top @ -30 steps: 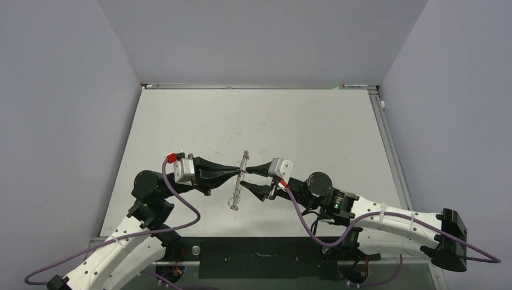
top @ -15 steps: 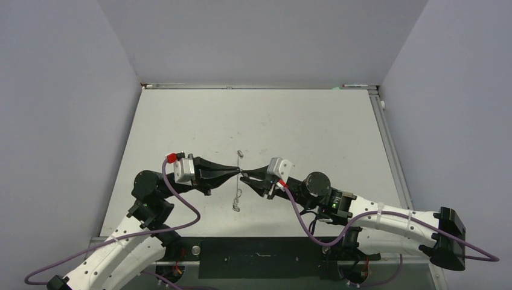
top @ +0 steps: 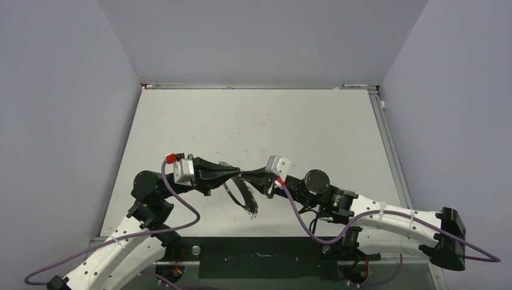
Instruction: Put the keys on the keyring
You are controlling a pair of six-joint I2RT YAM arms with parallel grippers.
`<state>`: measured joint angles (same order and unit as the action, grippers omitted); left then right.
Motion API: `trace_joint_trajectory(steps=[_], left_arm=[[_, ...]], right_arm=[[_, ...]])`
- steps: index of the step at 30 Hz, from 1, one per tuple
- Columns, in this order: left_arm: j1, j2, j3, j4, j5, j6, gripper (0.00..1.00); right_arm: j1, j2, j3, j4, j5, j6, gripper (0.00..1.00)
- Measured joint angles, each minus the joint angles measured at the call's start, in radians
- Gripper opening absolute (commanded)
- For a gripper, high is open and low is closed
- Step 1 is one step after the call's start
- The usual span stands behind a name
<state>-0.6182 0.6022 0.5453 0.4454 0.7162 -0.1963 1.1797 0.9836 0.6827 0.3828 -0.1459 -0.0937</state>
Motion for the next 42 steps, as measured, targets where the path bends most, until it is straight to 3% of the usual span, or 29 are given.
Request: trace_joint_trajectory(steps=[31, 39, 42], left_arm=[[-0.002, -0.010, 0.000, 0.003, 0.028, 0.021, 0.00], [-0.002, -0.004, 0.000, -0.001, 0.028, 0.025, 0.00], [-0.002, 0.000, 0.000, -0.001, 0.028, 0.029, 0.12]], right_arm=[[-0.001, -0.022, 0.311, -0.582, -0.091, -0.023, 0.05], [-0.001, -0.003, 0.356, -0.650, -0.087, -0.023, 0.05], [0.000, 0.006, 0.369, -0.669, -0.083, -0.022, 0.05]])
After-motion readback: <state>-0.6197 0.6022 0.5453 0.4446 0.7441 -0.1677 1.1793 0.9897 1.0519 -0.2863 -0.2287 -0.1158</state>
